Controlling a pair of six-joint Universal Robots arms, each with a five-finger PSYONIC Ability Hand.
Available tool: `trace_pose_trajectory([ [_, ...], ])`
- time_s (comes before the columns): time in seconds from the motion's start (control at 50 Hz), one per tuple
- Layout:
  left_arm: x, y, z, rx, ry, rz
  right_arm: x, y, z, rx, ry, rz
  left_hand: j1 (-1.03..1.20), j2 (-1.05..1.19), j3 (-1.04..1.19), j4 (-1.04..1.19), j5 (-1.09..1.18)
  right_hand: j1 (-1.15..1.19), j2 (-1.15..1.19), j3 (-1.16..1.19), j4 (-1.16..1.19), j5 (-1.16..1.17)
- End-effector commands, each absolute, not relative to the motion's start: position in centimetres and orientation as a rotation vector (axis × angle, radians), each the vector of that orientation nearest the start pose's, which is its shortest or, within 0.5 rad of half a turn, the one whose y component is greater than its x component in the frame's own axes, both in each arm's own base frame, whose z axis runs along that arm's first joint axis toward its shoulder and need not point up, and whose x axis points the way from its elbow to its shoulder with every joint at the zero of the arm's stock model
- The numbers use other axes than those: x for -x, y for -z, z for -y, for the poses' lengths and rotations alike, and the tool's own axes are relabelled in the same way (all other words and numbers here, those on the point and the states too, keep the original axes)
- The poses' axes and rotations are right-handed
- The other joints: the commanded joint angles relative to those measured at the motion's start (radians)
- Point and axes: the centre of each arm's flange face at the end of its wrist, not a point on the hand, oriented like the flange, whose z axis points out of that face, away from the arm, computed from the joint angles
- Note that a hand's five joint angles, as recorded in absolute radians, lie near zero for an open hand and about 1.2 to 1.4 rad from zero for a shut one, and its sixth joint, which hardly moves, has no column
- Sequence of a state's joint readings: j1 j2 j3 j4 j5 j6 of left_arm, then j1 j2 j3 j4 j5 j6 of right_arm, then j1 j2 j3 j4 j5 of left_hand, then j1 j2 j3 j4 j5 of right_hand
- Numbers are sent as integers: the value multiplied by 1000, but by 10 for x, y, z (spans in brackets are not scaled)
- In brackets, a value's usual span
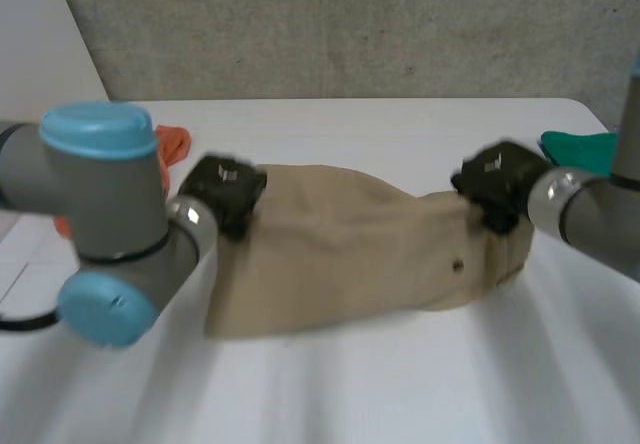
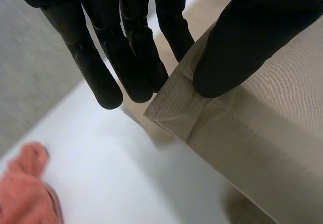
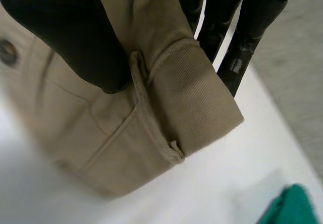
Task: Fold the laundry.
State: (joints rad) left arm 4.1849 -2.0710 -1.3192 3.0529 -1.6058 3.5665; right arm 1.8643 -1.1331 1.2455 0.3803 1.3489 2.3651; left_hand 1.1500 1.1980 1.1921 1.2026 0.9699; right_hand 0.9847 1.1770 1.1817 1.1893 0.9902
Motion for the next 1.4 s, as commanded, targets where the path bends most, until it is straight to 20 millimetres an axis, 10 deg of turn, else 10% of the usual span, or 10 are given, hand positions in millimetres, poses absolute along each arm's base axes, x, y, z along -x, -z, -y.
trace_pose_trajectory([
  [0.02,332,-270,335,-866,2395,-1878,-278,-283,357,1244,2186,-1991,246,198,204,194,252,412,219,215,207,231],
  [0.16,332,-367,360,-467,2867,-1213,-303,-386,374,947,2748,-1362,246,198,204,194,252,412,219,215,207,231],
  [0.3,326,-398,350,-335,2970,-1023,-305,-422,374,728,2892,-1045,246,198,204,194,252,412,219,215,207,231],
  [0.42,327,-357,351,-433,2891,-1183,-307,-375,379,826,2733,-1297,246,198,204,194,252,412,219,215,207,231],
  [0.68,317,-187,298,-904,2314,-1924,-297,-187,356,1292,2043,-2037,246,198,204,194,252,412,219,215,207,231],
  [0.84,313,-149,244,-1131,2034,-2116,-279,-157,319,1500,1737,-2215,246,198,204,194,252,412,219,215,207,231],
  [1.02,286,-210,198,-1193,1989,-2098,-259,-198,262,1587,1528,-2259,246,198,204,194,252,412,219,215,207,231],
  [1.2,255,-340,151,-1034,2331,-1804,-244,-333,214,1510,1986,-2017,246,198,204,194,252,412,219,215,207,231],
  [1.4,255,-343,154,-1008,2326,-1806,-233,-345,213,1502,1978,-2035,246,198,204,194,252,412,219,215,207,231],
])
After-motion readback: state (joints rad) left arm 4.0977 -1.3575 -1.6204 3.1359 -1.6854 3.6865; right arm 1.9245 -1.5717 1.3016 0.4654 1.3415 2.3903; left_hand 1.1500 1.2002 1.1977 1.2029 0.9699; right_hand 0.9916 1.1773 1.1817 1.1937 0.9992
